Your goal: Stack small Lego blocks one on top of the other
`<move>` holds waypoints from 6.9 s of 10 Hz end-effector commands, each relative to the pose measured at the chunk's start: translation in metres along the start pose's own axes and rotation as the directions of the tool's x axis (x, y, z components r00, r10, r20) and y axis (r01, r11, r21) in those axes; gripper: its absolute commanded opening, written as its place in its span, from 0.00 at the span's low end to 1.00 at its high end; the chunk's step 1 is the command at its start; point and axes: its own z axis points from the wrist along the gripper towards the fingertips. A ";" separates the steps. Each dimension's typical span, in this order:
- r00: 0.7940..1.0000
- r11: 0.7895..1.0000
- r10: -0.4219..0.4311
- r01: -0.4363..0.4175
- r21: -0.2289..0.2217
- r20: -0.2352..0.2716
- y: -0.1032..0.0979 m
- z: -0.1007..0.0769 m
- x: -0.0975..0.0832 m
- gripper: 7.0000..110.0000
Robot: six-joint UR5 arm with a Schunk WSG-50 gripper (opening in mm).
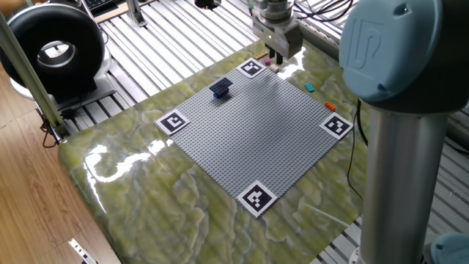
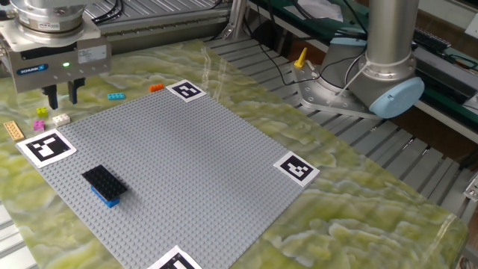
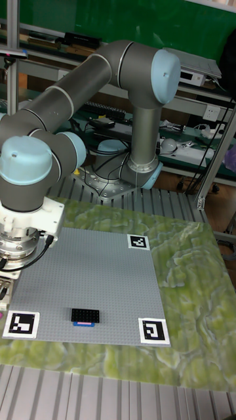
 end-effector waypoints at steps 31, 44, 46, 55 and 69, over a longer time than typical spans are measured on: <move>0.976 0.976 -0.203 0.195 0.096 0.081 -0.006 0.016 0.006 0.36; 0.977 0.979 -0.186 0.175 0.099 0.103 -0.007 0.029 -0.004 0.15; 0.976 0.979 -0.189 0.178 0.097 0.108 -0.006 0.029 -0.004 0.15; 0.976 0.980 -0.190 0.182 0.081 0.103 -0.003 0.031 -0.002 0.36; 0.986 0.991 -0.130 0.131 -0.004 0.101 0.019 0.018 0.028 0.15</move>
